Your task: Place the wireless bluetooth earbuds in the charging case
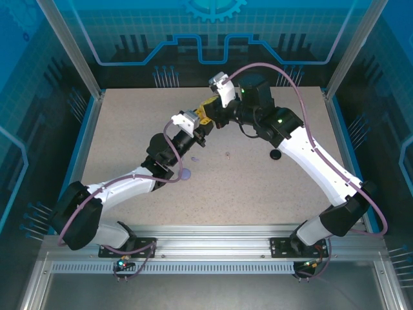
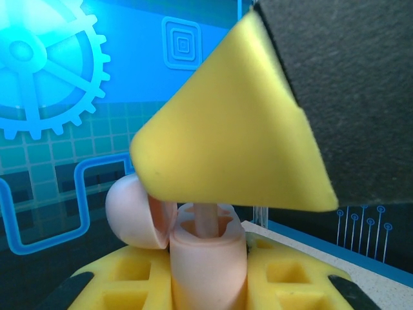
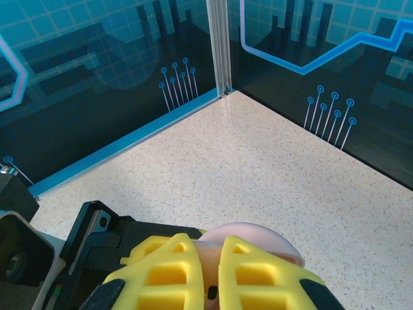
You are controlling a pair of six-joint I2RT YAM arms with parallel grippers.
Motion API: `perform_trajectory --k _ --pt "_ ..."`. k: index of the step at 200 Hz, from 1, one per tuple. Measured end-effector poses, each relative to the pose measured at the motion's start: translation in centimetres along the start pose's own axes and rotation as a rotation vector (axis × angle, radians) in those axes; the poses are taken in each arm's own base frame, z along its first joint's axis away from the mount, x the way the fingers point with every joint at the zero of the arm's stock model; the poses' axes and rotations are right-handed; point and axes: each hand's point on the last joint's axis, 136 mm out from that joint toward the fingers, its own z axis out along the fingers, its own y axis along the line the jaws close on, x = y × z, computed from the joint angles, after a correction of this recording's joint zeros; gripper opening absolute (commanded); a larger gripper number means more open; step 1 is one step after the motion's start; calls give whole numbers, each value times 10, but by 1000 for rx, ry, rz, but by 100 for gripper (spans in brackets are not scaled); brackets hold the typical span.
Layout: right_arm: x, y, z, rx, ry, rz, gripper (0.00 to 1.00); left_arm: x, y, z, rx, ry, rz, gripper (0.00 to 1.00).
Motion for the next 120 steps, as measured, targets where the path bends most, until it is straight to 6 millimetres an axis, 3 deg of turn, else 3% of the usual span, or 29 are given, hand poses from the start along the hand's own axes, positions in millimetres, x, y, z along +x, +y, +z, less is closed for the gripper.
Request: perform_trajectory --k 72,120 --pt "2 -8 1 41 -1 18 6 3 0 0 0 13 0 0" --pt "-6 -14 -12 78 -30 41 7 3 0 0 0 11 0 0"
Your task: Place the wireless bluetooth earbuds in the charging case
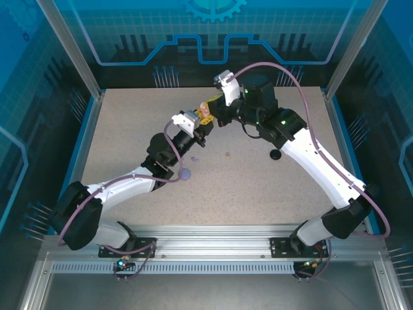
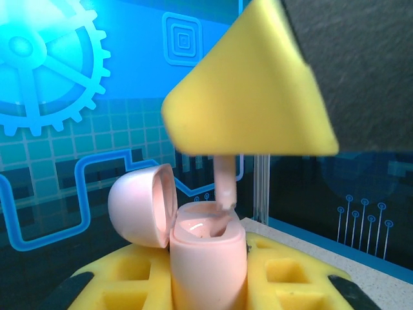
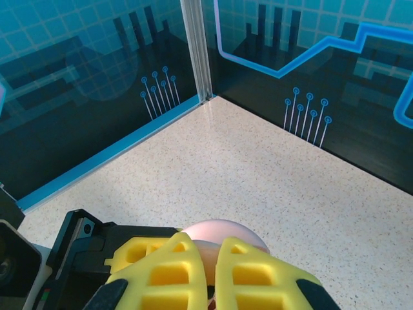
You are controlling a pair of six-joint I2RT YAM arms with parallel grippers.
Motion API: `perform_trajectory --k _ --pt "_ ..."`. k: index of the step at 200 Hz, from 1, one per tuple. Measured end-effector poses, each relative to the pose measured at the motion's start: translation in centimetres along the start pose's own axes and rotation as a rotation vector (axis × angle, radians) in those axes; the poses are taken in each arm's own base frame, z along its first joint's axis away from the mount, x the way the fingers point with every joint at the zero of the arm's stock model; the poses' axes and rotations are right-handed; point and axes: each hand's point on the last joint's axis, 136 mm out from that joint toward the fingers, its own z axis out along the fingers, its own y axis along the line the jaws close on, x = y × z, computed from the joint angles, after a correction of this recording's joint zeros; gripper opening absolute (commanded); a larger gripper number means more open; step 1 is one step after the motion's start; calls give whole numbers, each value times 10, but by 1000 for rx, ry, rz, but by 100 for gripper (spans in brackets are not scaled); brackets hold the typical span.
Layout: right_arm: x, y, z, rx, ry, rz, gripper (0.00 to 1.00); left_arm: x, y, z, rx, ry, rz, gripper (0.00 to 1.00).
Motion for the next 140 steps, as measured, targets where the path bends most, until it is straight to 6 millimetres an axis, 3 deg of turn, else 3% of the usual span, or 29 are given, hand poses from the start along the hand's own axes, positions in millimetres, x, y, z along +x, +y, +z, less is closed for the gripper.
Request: perform_trajectory --k 140 --pt "4 -6 1 10 9 24 6 -1 0 0 0 -2 0 0"
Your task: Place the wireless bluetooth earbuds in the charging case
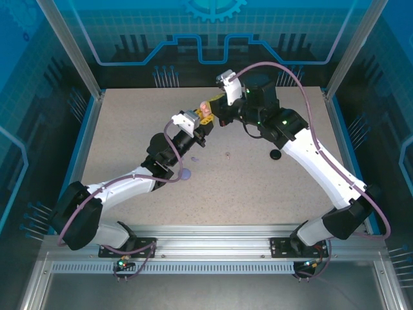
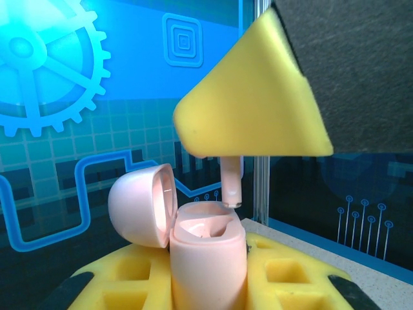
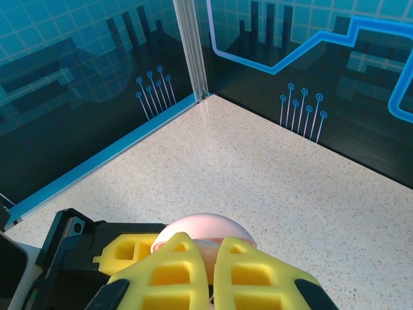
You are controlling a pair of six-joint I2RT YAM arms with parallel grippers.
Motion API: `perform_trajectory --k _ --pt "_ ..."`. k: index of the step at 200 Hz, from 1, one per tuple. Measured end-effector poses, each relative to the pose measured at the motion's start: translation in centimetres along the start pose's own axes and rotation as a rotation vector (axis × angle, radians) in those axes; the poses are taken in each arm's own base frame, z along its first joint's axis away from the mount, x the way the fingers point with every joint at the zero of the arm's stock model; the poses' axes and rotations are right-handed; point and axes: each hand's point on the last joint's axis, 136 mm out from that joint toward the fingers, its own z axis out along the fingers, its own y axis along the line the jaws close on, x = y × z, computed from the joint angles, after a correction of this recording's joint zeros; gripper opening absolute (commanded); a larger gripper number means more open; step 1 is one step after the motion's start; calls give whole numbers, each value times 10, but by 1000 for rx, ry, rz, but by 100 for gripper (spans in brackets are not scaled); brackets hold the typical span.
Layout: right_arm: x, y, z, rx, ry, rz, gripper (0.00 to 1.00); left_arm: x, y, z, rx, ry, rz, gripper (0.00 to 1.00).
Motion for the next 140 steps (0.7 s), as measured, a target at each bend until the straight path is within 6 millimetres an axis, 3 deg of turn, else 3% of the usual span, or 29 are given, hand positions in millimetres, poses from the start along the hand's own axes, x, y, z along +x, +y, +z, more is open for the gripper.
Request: perform_trajectory --k 140 --pt "9 -4 10 1 9 10 4 8 -1 0 8 31 2 0"
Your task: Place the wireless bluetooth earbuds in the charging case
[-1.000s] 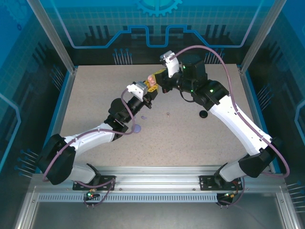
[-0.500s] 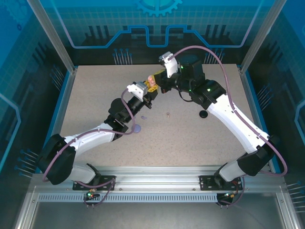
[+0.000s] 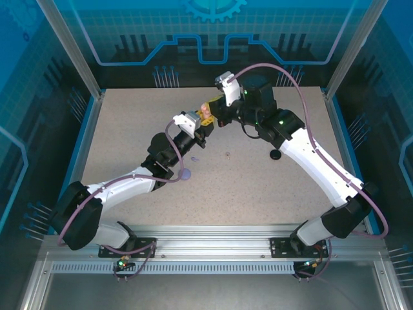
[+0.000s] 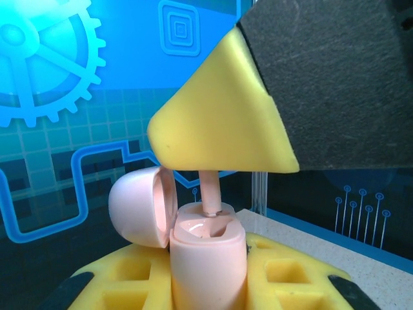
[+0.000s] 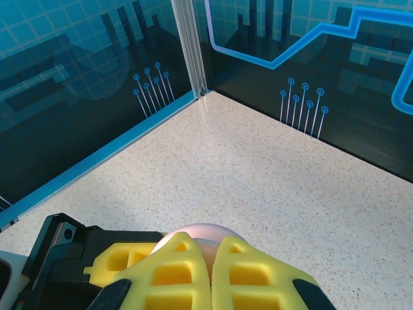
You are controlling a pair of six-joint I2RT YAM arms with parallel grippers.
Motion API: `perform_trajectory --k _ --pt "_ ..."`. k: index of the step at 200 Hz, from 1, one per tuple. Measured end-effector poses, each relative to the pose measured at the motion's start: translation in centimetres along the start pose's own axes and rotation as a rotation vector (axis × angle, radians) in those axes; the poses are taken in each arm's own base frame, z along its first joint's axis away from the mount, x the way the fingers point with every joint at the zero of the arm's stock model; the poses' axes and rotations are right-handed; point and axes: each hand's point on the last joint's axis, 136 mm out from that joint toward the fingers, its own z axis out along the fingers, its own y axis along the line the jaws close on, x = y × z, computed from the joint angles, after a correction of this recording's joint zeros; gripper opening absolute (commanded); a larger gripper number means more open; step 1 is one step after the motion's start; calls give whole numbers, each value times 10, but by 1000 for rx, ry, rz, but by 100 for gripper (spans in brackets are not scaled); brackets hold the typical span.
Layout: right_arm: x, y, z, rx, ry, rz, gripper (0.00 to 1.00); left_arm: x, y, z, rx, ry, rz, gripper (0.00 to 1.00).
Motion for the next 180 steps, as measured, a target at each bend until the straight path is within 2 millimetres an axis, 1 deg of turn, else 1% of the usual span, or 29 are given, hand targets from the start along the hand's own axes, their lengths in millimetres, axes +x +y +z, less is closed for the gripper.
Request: perform_trajectory --k 47,82,129,161,172,180 --pt "3 2 2 -15 4 1 3 4 0 0 1 15 -1 0" --pt "17 3 3 -24 40 8 3 3 0 0 -3 11 -1 0" --pt "18 3 -1 -20 40 7 4 3 -2 0 3 12 -1 0" --pt "18 5 -1 -33 40 -1 10 2 -2 0 4 10 -1 0" --pt "18 7 -1 -44 40 -7 14 2 -2 0 5 10 -1 0" --pt "18 7 -2 -50 40 -6 19 2 -3 0 8 9 -1 0"
